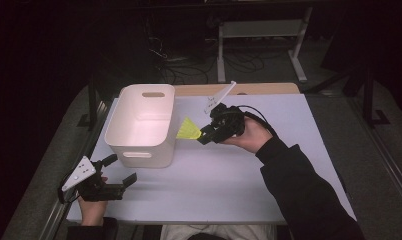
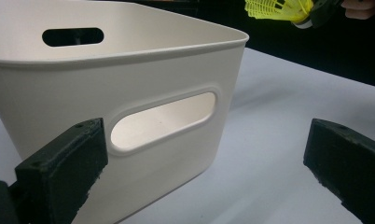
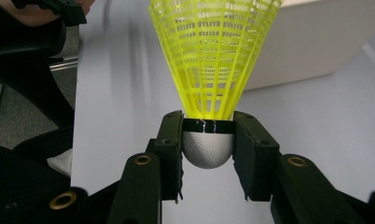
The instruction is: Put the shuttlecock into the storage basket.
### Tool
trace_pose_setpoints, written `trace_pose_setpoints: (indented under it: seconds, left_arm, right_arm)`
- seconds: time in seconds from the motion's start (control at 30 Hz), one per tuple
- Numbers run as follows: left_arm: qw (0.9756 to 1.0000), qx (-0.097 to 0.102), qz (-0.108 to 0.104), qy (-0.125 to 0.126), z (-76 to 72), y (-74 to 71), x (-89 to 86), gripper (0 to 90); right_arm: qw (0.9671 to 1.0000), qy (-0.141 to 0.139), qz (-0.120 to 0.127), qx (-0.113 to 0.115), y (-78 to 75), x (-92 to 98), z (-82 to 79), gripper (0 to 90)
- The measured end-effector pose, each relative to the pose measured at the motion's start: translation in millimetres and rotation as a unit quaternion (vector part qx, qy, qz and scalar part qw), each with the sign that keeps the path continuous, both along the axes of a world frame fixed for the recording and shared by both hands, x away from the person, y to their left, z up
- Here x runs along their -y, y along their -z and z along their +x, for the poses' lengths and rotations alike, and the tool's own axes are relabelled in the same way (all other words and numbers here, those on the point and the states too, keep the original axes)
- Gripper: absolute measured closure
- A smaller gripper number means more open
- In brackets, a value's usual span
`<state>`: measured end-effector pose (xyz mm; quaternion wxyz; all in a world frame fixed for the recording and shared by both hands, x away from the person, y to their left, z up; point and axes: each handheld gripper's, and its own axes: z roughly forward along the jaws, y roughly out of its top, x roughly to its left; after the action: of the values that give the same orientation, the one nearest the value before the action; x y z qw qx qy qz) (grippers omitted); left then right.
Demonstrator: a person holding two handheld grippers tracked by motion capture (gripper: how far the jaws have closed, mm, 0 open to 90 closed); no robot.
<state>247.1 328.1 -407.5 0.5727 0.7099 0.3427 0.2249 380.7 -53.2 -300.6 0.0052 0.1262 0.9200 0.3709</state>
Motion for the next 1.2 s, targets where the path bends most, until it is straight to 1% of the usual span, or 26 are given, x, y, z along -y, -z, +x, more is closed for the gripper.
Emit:
trace_pose_setpoints:
  seconds: [0.2, 0.33, 0.73, 0.97, 1.2]
  left_arm:
    - [1.0000, 0.000, 0.000, 0.001, 0.0, 0.1, 0.1, 0.0]
    - [1.0000, 0.000, 0.000, 0.000, 0.0, 0.0, 0.0, 0.0]
    - [1.0000, -0.001, 0.000, 0.001, 0.0, 0.1, 0.1, 0.0]
    - [1.0000, -0.001, 0.000, 0.001, -0.1, 0.1, 0.0, 0.0]
    - [1.0000, -0.001, 0.000, 0.001, 0.0, 0.1, 0.0, 0.0]
  right_arm:
    - [1.0000, -0.004, 0.002, 0.007, -7.3, -3.9, 2.0, 63.9]
    - [1.0000, -0.005, 0.004, 0.007, -11.1, -6.5, 4.0, 63.9]
    - [0.9999, -0.009, 0.001, 0.014, -24.4, -15.8, 9.2, 63.9]
    - [0.9997, -0.015, -0.006, 0.017, -26.0, -24.6, 11.3, 63.9]
    - [0.9997, -0.015, -0.008, 0.017, -31.7, -31.6, 16.3, 63.8]
